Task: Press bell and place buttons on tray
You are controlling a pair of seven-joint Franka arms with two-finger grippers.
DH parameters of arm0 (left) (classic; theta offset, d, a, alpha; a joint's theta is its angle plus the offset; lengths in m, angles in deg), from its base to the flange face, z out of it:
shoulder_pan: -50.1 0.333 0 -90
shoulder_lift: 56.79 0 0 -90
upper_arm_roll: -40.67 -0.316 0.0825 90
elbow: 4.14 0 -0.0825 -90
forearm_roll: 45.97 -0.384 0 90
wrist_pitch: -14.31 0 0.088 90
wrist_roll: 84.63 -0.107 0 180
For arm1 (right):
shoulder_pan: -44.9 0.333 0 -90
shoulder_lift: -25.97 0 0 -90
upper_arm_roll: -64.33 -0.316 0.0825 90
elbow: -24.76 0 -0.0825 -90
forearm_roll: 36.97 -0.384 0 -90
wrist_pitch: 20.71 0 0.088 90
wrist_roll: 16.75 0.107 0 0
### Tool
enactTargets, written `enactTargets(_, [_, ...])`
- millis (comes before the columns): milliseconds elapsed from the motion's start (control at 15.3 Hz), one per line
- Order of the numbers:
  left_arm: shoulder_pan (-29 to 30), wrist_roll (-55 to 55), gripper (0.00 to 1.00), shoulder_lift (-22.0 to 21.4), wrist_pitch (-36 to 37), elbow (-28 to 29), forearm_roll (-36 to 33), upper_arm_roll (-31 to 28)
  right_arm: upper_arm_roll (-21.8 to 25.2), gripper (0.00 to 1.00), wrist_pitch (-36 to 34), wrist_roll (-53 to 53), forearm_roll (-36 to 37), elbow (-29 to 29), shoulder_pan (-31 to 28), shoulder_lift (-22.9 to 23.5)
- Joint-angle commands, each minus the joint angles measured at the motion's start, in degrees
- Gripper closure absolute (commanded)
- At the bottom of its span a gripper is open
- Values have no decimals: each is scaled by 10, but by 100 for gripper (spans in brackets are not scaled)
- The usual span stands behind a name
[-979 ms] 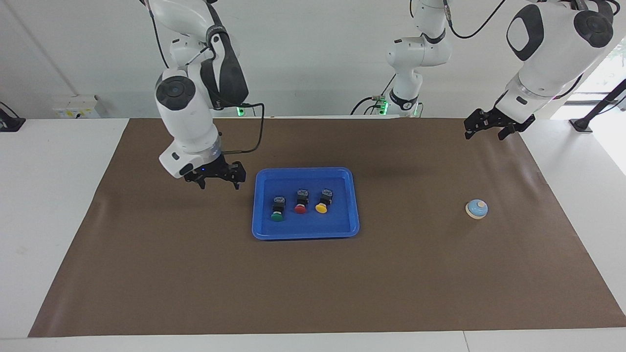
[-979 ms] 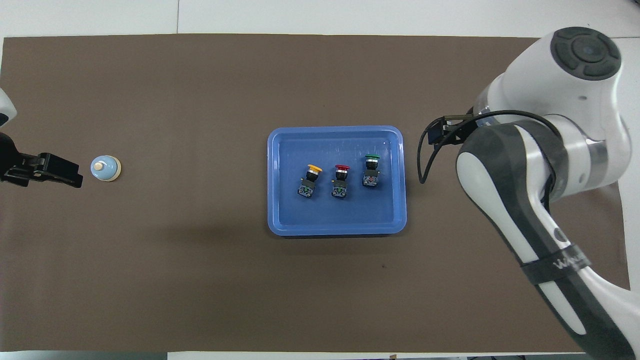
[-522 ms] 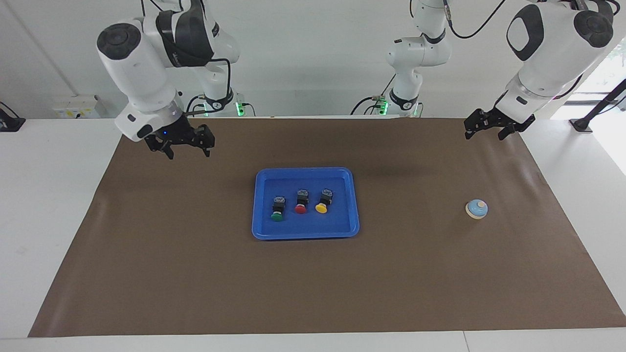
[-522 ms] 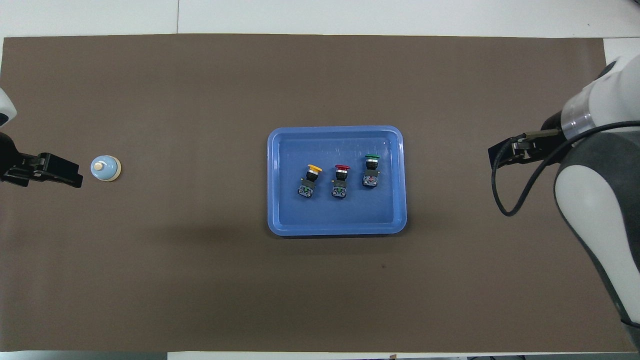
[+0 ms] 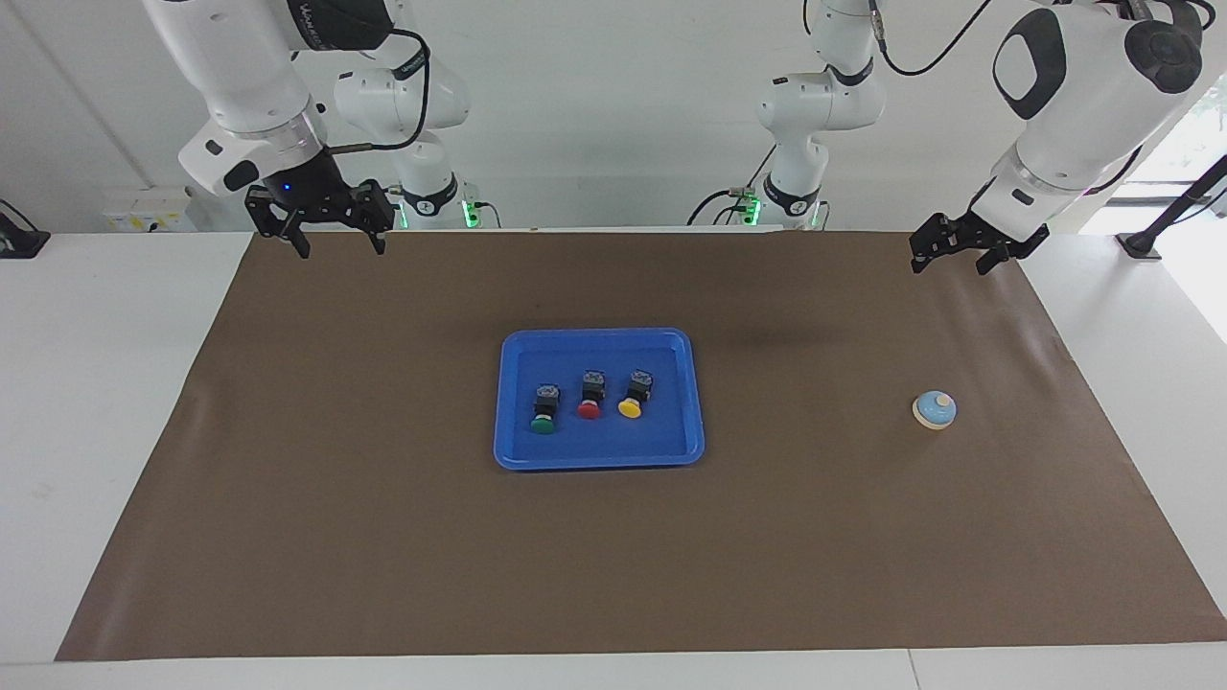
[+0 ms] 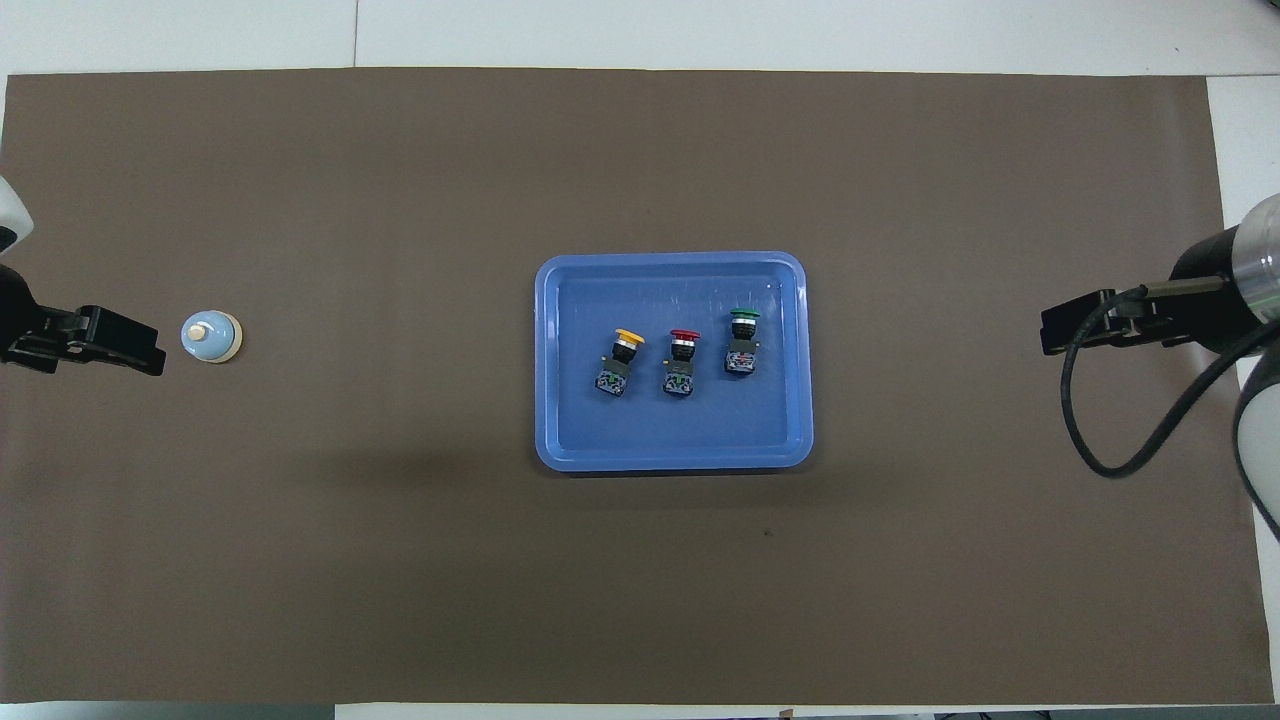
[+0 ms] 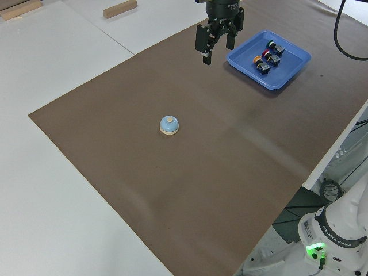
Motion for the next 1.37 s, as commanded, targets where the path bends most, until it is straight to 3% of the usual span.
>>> enactTargets(0, [-2,2,0,-8,-1,3,-11,-1,-10,0,-14,-14,4,-14,-13,7])
enactTargets(1305, [-2,2,0,-8,-1,4,-11,-1,-8,0,-14,-13,4,-5,-14,-1])
